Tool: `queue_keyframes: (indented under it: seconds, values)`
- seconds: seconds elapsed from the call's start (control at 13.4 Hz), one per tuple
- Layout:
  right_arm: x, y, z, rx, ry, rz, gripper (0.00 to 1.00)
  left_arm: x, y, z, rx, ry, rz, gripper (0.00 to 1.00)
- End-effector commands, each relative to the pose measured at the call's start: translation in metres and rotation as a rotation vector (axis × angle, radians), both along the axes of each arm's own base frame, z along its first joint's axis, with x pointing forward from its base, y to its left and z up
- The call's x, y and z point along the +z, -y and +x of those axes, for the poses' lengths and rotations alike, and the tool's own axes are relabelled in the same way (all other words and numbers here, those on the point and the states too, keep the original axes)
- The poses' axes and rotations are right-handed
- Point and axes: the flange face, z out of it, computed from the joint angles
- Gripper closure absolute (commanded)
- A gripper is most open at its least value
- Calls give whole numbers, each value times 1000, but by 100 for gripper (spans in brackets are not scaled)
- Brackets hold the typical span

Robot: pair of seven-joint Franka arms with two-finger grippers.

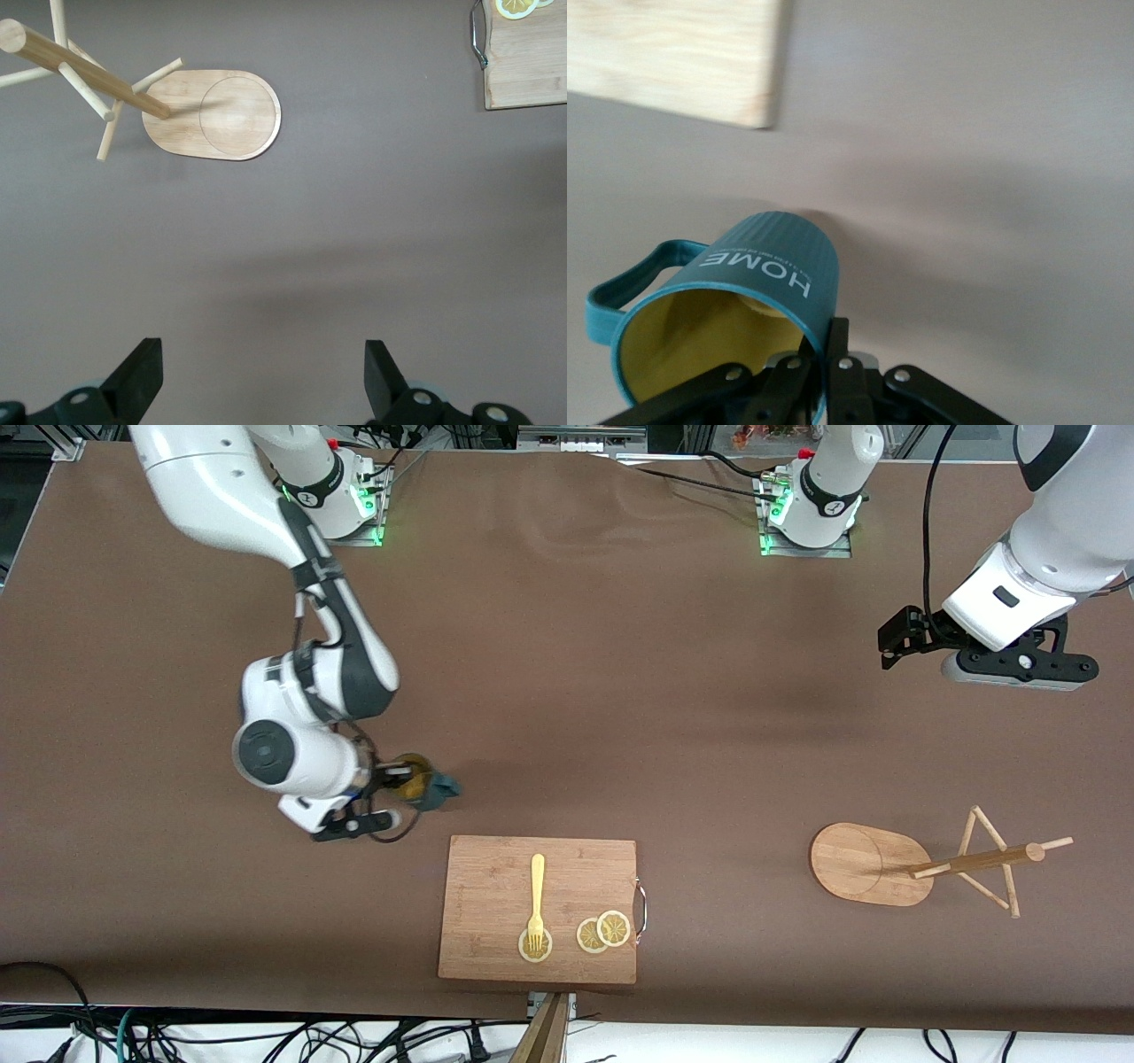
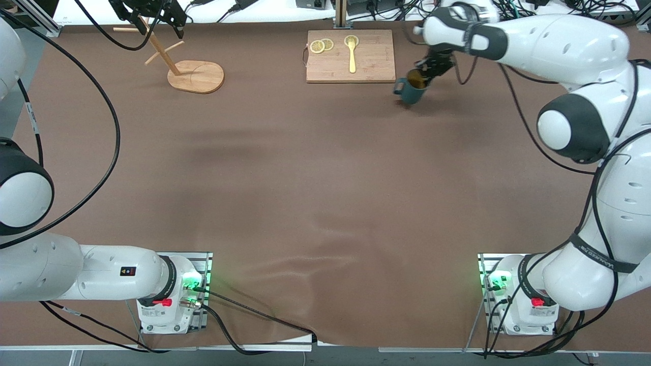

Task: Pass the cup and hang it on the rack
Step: 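Close the right gripper on the teal mug rim, then carry the teal mug with the right gripper toward the table middle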

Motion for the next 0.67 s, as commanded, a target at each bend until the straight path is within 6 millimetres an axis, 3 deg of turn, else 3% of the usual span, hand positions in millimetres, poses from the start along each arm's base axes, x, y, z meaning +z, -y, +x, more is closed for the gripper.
queue_keyframes:
  seconds: [0.0, 0.22, 0.37, 0.45, 0.6]
  values:
    - [18, -89, -28, -64, 5, -20, 100, 9, 1, -2, -4, 0, -2, 0]
    - [15, -195, -72, -133, 26, -18, 100, 9, 1, -3, -4, -2, -1, 0]
    - [-1, -262, -105, -195, 44, -15, 100, 9, 1, -2, -4, 0, 0, 0]
    - [-10, -290, -119, -215, 51, -11, 100, 9, 1, -2, -6, 0, 0, 0]
    - [-17, -317, -132, -226, 68, 9, 100, 9, 1, -2, -6, -2, 0, 0]
